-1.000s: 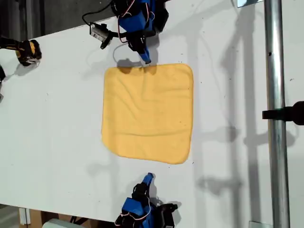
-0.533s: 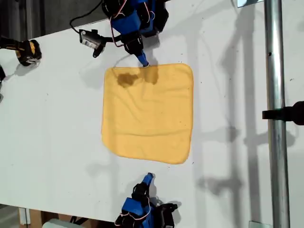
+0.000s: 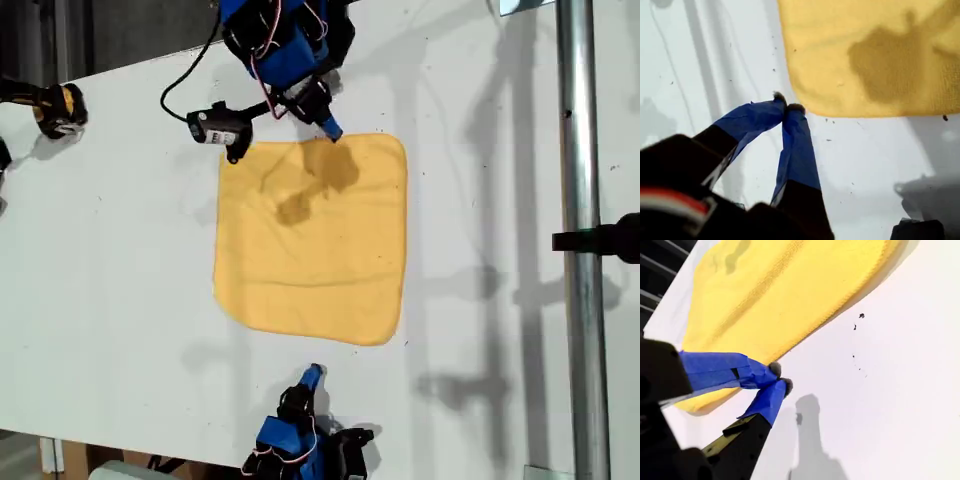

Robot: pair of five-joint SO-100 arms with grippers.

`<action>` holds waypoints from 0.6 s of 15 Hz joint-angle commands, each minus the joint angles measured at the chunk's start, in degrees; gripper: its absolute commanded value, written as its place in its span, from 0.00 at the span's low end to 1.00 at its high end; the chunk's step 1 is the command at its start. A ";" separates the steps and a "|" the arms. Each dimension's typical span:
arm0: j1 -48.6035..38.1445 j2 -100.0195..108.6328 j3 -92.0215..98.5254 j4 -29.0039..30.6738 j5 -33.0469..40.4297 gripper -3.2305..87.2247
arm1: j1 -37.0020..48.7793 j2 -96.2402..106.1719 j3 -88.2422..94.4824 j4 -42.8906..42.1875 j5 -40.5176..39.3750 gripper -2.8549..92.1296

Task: Grasp corners of a towel and fold twice.

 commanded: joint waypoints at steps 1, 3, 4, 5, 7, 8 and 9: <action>-0.88 0.35 0.35 0.44 -0.62 0.03 | -3.43 -6.06 -8.88 1.76 -0.79 0.03; -0.97 0.35 0.35 0.44 -0.62 0.03 | -5.71 -12.22 -14.33 4.48 -1.41 0.03; -0.97 0.35 0.35 0.44 -0.62 0.03 | -6.59 -15.29 -17.23 5.71 -2.11 0.03; -0.97 0.35 0.35 0.44 -0.62 0.03 | -7.03 -18.11 -19.86 7.38 -2.20 0.03; -0.79 0.35 0.35 0.44 -0.70 0.03 | -7.56 -21.18 -23.03 9.32 -2.37 0.03; -0.70 0.35 0.35 0.44 -0.70 0.03 | -7.65 -21.53 -23.55 9.76 -2.64 0.03; -0.70 0.35 0.35 0.44 -0.70 0.03 | -7.65 -21.71 -24.08 10.46 -2.64 0.03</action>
